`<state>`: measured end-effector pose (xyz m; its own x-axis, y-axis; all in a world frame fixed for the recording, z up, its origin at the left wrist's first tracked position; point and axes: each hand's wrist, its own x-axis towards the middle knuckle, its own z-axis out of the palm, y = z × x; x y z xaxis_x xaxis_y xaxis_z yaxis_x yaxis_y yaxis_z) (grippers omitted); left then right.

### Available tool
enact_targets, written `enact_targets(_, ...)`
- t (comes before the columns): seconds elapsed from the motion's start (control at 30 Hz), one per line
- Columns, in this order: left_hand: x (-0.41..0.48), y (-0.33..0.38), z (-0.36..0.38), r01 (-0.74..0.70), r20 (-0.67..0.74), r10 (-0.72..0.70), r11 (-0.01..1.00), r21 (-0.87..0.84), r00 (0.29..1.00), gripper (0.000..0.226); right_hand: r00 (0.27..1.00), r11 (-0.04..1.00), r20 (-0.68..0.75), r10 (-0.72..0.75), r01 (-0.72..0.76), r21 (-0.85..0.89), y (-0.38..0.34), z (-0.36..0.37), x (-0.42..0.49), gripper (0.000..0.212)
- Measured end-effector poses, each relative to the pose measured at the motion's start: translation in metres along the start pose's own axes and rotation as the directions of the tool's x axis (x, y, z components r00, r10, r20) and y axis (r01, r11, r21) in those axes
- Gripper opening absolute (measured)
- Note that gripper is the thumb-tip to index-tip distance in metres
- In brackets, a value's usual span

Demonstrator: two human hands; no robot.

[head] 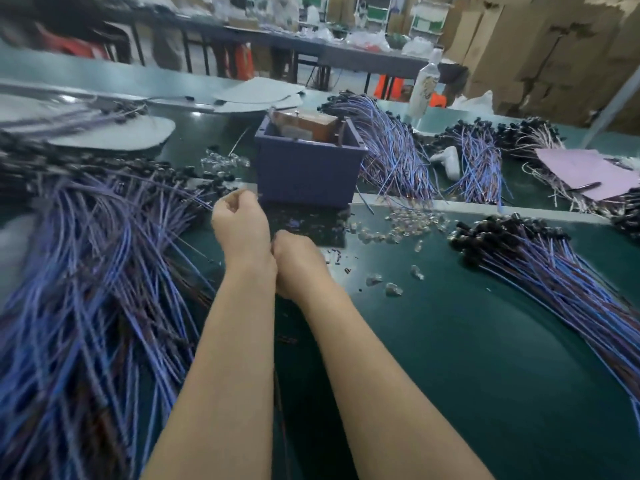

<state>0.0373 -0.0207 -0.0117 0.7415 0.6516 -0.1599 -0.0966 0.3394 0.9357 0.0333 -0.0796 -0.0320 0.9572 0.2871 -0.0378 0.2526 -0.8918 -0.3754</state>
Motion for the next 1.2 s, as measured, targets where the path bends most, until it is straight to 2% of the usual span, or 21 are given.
enact_targets(0.17,-0.001,-0.004,-0.001,0.012,-0.003,-0.012,1.000,0.002,1.000,0.006,0.996,0.995,0.000,0.095,-0.095,-0.024,0.007,-0.010,0.006,0.028)
enact_targets(0.27,-0.005,-0.007,0.004,0.007,-0.030,-0.007,1.000,0.006,1.000,0.008,0.985,0.971,-0.078,0.154,-0.136,0.195,0.024,-0.023,0.006,0.025)
enact_targets(0.4,-0.007,-0.012,0.007,0.034,-0.076,-0.029,0.997,0.063,0.997,0.009,0.959,0.830,-0.192,0.209,-0.070,0.553,0.045,-0.041,-0.002,0.010)
enact_targets(0.5,-0.006,-0.014,0.008,0.028,-0.037,-0.024,0.992,0.126,0.999,0.017,0.942,0.728,-0.249,0.226,0.007,0.685,0.058,-0.052,-0.010,0.013)
enact_targets(0.57,-0.005,-0.014,0.011,0.070,0.022,-0.075,0.983,0.170,0.997,0.018,0.936,0.691,-0.280,0.213,0.058,0.720,0.064,-0.057,-0.013,0.016)
enact_targets(0.7,-0.008,-0.016,0.018,0.142,0.152,-0.169,0.975,0.171,0.974,0.021,0.918,0.644,-0.329,0.223,0.115,0.757,0.068,-0.060,-0.017,0.016)
enact_targets(0.77,-0.013,-0.016,0.024,0.165,0.224,-0.205,0.969,0.184,0.953,0.025,0.921,0.656,-0.329,0.209,0.118,0.746,0.069,-0.061,-0.019,0.017)
enact_targets(0.83,-0.017,-0.015,0.029,0.187,0.274,-0.218,0.973,0.137,0.937,0.027,0.947,0.736,-0.285,0.151,0.085,0.672,0.070,-0.061,-0.022,0.018)
enact_targets(0.93,-0.021,-0.008,0.036,0.233,0.324,-0.211,0.972,-0.030,0.922,0.025,0.978,0.861,-0.180,0.103,0.003,0.509,0.074,-0.060,-0.027,0.015)
enact_targets(1.0,-0.024,-0.005,0.039,0.150,0.360,-0.139,0.989,-0.002,0.922,0.024,0.980,0.883,-0.157,0.122,-0.035,0.469,0.077,-0.059,-0.028,0.011)
enact_targets(1.07,-0.025,-0.006,0.044,-0.015,0.409,-0.034,0.993,0.115,0.912,0.025,0.967,0.891,-0.197,0.160,-0.056,0.451,0.080,-0.058,-0.028,0.008)
enact_targets(1.2,-0.022,-0.012,0.046,-0.224,0.437,0.047,0.905,0.362,0.898,0.025,0.925,0.910,-0.321,0.203,-0.057,0.411,0.080,-0.053,-0.025,0.006)
